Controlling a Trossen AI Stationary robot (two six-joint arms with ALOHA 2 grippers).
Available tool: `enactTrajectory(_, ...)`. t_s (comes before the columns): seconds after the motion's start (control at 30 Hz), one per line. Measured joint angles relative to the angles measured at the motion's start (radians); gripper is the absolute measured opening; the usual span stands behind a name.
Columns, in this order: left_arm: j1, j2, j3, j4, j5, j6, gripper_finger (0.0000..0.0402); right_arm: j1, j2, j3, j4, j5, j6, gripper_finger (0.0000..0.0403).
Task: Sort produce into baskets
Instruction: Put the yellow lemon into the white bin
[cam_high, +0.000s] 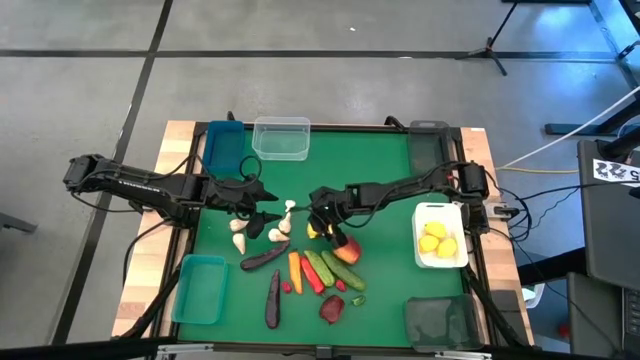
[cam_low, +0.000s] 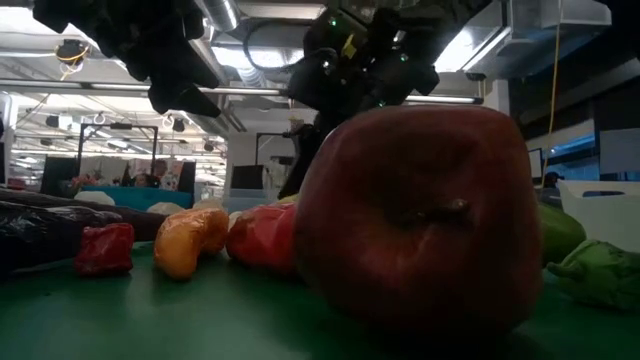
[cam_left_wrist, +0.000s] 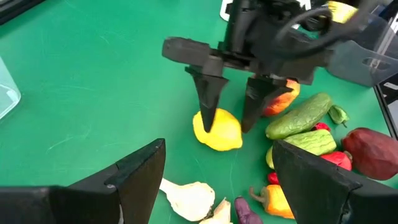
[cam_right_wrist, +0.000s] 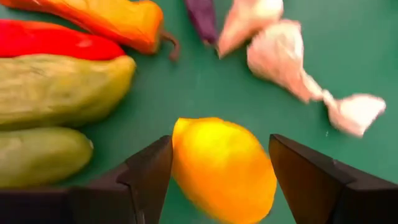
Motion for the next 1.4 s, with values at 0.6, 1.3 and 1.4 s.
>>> enactTrajectory(0.6, 0.000, 0.000, 0.000, 0.000, 0.000, 0.009, 0.0290, 0.004, -0.017, 0.302, -0.455, 0.162, -0.272, 0.0264)
enactTrajectory(1.3, 0.002, 0.000, 0.000, 0.001, -0.021, 0.024, 0.0290, 0.004, 0.130, 0.299, -0.431, 0.095, -0.480, 0.0264)
enactTrajectory(1.4, 0.002, 0.000, 0.000, 0.001, -0.021, 0.024, 0.0290, 0.003, 0.129, 0.299, -0.398, 0.095, -0.479, 0.0264)
